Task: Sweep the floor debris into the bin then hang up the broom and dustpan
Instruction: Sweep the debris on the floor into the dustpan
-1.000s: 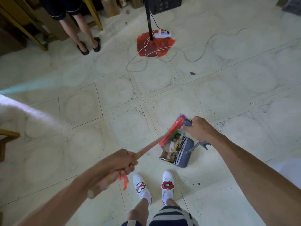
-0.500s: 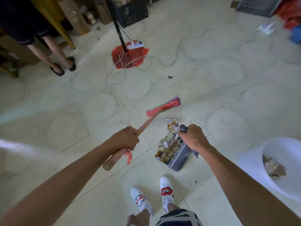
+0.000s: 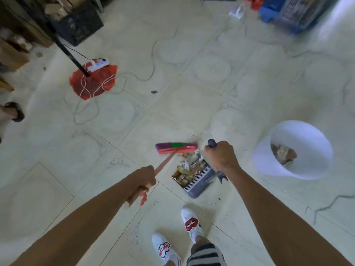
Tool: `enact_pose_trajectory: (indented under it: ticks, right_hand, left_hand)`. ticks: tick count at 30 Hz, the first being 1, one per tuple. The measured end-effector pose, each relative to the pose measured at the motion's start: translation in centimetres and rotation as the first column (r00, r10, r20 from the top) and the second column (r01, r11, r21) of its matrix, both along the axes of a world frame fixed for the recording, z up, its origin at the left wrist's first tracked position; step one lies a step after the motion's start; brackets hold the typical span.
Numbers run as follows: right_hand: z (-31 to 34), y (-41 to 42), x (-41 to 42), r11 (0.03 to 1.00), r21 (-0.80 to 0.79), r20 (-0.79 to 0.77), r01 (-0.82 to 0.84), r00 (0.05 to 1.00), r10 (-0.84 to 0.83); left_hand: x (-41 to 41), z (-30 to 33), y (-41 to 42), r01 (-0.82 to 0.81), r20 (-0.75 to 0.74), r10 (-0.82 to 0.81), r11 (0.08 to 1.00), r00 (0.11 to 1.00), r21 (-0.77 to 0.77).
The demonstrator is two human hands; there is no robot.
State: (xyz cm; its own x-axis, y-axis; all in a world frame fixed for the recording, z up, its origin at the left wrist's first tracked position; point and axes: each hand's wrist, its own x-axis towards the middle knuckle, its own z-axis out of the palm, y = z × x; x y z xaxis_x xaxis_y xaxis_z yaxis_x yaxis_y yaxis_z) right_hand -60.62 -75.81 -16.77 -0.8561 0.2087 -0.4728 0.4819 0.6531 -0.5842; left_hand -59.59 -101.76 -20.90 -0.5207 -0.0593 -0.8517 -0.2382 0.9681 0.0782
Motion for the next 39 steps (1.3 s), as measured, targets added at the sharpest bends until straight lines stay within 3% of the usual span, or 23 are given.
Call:
enact_pose_trajectory:
  ticks: [4,9,14,20,29,35,39]
  right_hand:
    - [0.1,-1.1,-0.2,0.997,-0.065,0.033,0.032,0.999,-0.030]
    - [0.1,-1.7,1.5,0.993,-0.098,0.035,0.059,0.998,-0.056]
    - [-0.2,-1.0,4.2,0.993,-0.082,0.000,0.085,0.996,-0.086]
    - [-0.2,0.8,4.9,0.984,-0.019,-0.011,0.176,0.984,-0.176]
    - [-0.7,4.2,5.5,0.992,0.120,0.068,-0.031,0.997,0.023]
    - [-0.7,6.2,6.4,0.988,0.149,0.062,-0.045,0.997,0.036]
    - [-0.6,5.6,7.2,0.996,0.077,0.008,-0.038,0.999,0.037]
  left_hand:
    - [3.8,2.6,-0.1,0.008,0.101,-0.013,0.998,0.995,0.056]
    - [3.8,6.5,-3.0,-0.181,0.241,0.124,0.956,0.963,0.232]
    - [3.1,7.5,-5.7,-0.306,0.347,0.207,0.916,0.915,0.261]
    - [0.3,8.8,-7.5,-0.318,0.152,0.287,0.915,0.946,0.249]
    - [1.2,5.2,0.0,-0.125,-0.038,0.136,0.968,0.990,0.219]
    - [5.4,3.4,4.8,-0.089,0.207,0.025,0.947,0.978,0.309]
    - [7.7,3.5,5.8,-0.264,0.375,0.113,0.887,0.920,0.379]
